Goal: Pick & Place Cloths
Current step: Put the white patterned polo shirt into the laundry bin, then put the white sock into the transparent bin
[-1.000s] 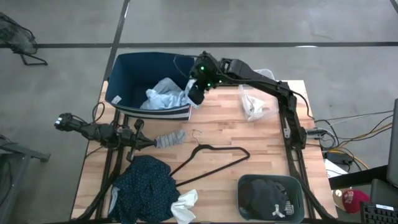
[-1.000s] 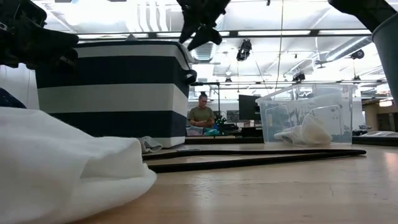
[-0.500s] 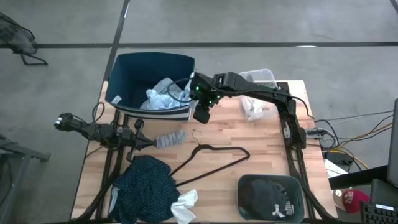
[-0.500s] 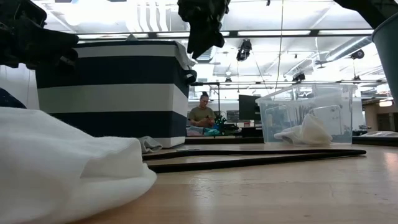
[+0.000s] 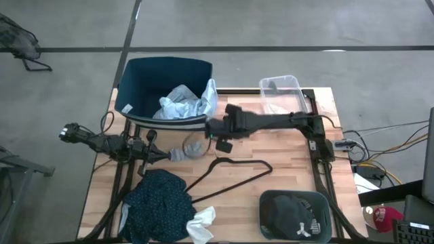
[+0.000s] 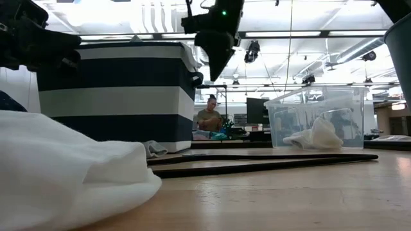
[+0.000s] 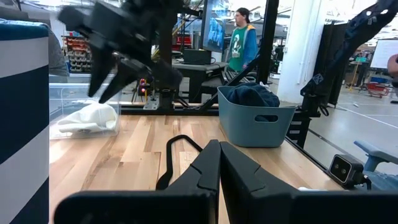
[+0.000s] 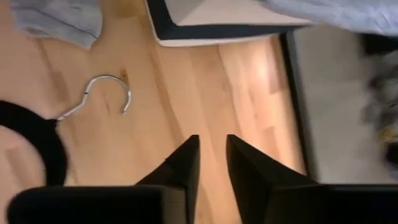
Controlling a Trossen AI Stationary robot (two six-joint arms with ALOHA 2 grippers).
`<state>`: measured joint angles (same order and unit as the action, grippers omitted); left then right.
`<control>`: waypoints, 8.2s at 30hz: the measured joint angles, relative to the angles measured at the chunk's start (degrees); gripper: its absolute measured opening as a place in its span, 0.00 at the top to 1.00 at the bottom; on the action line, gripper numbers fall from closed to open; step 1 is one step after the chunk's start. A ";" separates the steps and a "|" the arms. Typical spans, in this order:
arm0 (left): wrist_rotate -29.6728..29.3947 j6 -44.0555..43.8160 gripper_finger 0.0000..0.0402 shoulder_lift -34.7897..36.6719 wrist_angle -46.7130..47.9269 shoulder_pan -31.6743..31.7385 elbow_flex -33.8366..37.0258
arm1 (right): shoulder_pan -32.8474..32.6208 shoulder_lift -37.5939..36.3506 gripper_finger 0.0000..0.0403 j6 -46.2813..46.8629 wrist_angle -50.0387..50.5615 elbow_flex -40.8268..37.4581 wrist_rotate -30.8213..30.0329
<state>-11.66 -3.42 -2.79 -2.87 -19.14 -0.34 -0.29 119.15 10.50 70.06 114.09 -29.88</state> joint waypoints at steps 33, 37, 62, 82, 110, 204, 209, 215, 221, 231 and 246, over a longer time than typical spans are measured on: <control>0.00 0.00 0.98 -0.07 0.07 -0.02 0.00 | -8.11 -18.88 0.59 -20.79 -88.93 -50.61 -17.65; 0.02 0.00 0.98 -0.11 0.09 0.02 0.00 | -7.72 -18.13 0.43 -21.22 -89.34 -49.74 -17.69; 0.00 0.00 0.98 -0.57 0.04 0.00 0.00 | -1.78 -14.38 0.60 -28.10 -88.06 -42.17 -24.30; 0.01 -0.01 0.98 -0.57 0.03 -0.04 0.00 | 2.02 -14.13 0.98 -33.61 -73.81 -21.02 -8.39; 0.00 0.00 0.98 -0.83 0.04 0.00 0.00 | 2.86 -3.30 0.46 -15.31 -39.91 5.60 12.63; 0.00 0.00 0.98 -1.11 0.07 -0.04 0.00 | -22.80 15.28 0.96 -1.31 -51.09 -10.68 41.52; 0.00 -0.01 0.98 -1.10 0.07 -0.04 0.00 | -22.80 15.28 0.97 -1.50 -45.05 -8.45 40.79; 0.00 0.00 0.98 -1.11 0.07 -0.04 0.00 | -22.82 15.17 0.98 -1.52 -31.96 0.14 37.72; 0.00 0.00 0.98 -1.11 0.09 -0.04 0.00 | -23.50 15.13 0.98 -1.29 -15.32 9.28 26.56; 0.00 0.00 0.98 -1.11 0.09 0.02 0.00 | -24.07 13.73 0.98 -0.30 0.07 18.24 19.80; 0.00 -0.02 0.98 -1.11 0.09 0.00 0.00 | -24.09 3.41 0.98 10.02 19.35 16.23 3.39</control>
<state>-11.66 -3.44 -3.90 -2.79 -19.14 -0.34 -24.39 122.56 20.52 89.41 130.32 -26.49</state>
